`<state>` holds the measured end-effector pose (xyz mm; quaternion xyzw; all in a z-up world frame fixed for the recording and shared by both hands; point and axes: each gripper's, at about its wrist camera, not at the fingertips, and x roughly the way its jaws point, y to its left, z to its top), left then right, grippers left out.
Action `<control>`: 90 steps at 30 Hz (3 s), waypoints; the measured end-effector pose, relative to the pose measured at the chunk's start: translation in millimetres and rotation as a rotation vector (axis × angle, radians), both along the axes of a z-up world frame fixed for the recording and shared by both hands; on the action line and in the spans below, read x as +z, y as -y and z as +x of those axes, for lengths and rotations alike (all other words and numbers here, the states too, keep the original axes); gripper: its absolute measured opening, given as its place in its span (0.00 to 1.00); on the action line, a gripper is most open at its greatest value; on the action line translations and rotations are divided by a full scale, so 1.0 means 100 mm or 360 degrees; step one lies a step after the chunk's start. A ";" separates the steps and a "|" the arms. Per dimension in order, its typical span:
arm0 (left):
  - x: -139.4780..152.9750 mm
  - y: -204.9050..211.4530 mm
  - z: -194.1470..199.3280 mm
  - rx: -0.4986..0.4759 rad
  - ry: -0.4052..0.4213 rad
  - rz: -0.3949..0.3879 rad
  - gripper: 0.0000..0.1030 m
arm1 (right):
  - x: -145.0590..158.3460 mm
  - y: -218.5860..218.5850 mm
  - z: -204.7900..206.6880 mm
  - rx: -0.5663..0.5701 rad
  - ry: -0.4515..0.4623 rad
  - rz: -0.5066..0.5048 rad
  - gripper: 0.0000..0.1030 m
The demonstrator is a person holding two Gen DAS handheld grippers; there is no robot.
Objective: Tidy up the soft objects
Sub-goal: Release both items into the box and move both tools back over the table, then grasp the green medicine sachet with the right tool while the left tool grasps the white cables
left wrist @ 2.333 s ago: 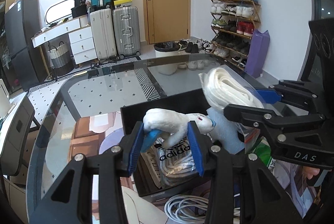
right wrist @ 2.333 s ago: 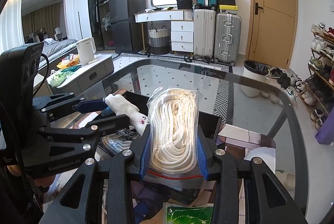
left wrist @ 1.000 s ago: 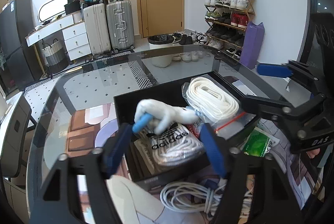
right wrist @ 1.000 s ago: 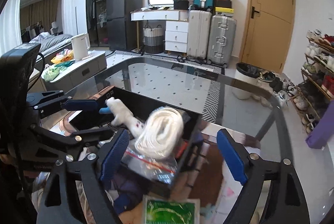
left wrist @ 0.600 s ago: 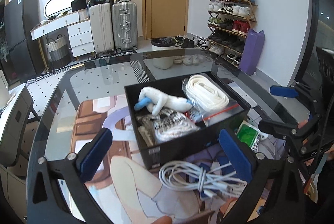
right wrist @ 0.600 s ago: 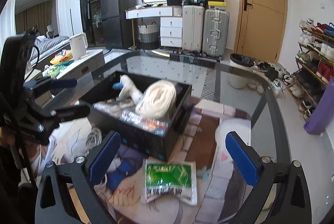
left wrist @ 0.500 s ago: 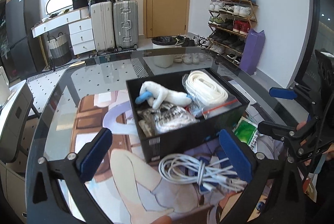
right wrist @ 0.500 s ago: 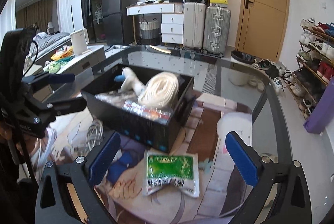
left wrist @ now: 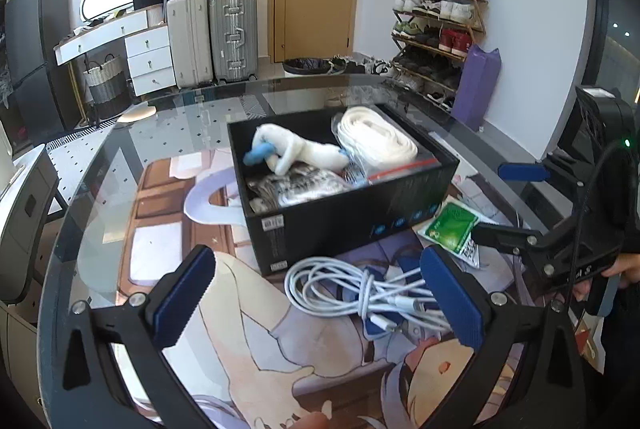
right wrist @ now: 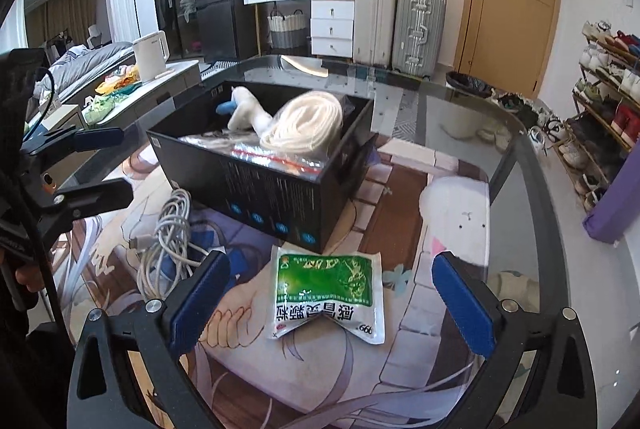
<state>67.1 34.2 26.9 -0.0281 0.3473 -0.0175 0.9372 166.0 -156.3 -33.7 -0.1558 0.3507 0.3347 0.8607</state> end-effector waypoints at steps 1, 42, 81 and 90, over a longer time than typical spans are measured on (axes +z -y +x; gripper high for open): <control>-0.02 0.01 0.00 -0.0001 -0.0008 -0.0001 1.00 | -0.01 0.00 0.01 -0.0006 -0.0011 -0.0002 0.99; -0.33 0.24 0.15 -0.0084 -0.0208 -0.0115 1.00 | -0.49 -0.16 0.16 -0.0054 -0.0228 -0.0149 0.99; -0.34 -0.11 -0.05 -0.0377 -0.0388 0.0029 1.00 | -0.38 -0.22 -0.09 0.0156 -0.0195 -0.0139 0.45; -0.40 -0.19 0.15 -0.0139 -0.0408 -0.0193 1.00 | -0.37 -0.21 -0.11 0.0161 -0.0194 -0.0142 0.45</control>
